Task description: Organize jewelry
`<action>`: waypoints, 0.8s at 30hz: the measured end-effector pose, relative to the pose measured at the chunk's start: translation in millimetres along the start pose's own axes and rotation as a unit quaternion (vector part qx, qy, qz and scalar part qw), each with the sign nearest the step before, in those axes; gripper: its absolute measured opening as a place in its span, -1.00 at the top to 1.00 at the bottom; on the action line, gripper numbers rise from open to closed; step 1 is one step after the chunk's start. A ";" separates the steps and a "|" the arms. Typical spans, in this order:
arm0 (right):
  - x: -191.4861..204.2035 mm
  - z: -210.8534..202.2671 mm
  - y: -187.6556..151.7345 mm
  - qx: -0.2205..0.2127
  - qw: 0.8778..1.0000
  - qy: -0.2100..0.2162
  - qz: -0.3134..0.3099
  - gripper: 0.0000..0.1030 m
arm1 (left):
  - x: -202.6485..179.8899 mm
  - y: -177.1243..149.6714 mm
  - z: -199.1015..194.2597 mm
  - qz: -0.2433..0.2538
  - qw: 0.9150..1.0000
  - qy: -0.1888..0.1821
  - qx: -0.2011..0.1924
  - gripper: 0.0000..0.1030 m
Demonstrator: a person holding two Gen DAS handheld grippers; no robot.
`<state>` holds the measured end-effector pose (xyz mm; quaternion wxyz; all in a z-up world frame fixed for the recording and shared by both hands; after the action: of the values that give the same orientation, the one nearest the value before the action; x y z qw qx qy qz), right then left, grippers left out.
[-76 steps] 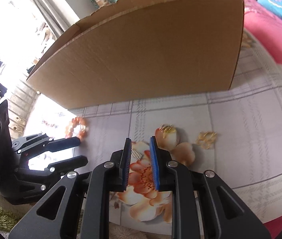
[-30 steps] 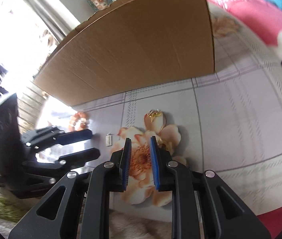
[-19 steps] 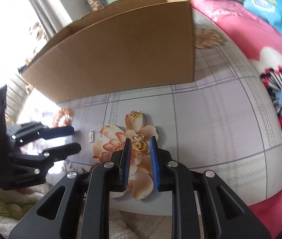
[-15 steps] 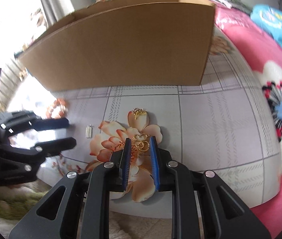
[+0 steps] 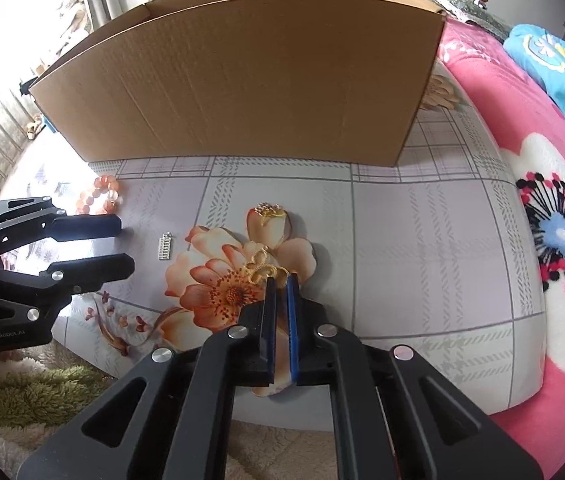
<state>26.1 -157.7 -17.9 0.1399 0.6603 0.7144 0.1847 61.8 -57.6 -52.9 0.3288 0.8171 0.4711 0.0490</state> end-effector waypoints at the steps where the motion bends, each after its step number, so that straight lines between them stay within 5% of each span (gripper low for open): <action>1: -6.3 -1.2 -1.0 0.000 1.000 -0.003 0.004 0.90 | 0.0 0.3 0.0 0.000 1.000 0.000 0.000 0.26; 8: -34.5 -3.9 -3.2 -0.001 0.998 -0.022 0.065 0.90 | 0.3 0.9 -2.0 0.002 1.000 0.001 -0.001 0.25; 12: -19.0 -6.6 -2.7 -0.014 0.999 -0.005 0.033 0.90 | -0.1 1.3 -1.9 0.001 1.000 0.002 -0.001 0.25; 24: -7.6 4.0 7.7 -0.011 0.999 -0.049 -0.006 0.90 | -0.7 1.2 0.4 0.001 1.000 0.005 -0.001 0.25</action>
<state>35.4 -164.6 -18.4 0.1834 0.6626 0.7086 0.1589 62.5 -58.8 -52.3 0.3272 0.8168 0.4721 0.0538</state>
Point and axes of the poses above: each gripper's, at about its wrist camera, not at the fingertips, and z roughly the way its jaws point, x to its left, y to its top, the point moved 3 cm from there along z, roughly the way its jaws point, and after that the axes turned 3 degrees about -x, right-handed, at the moved point
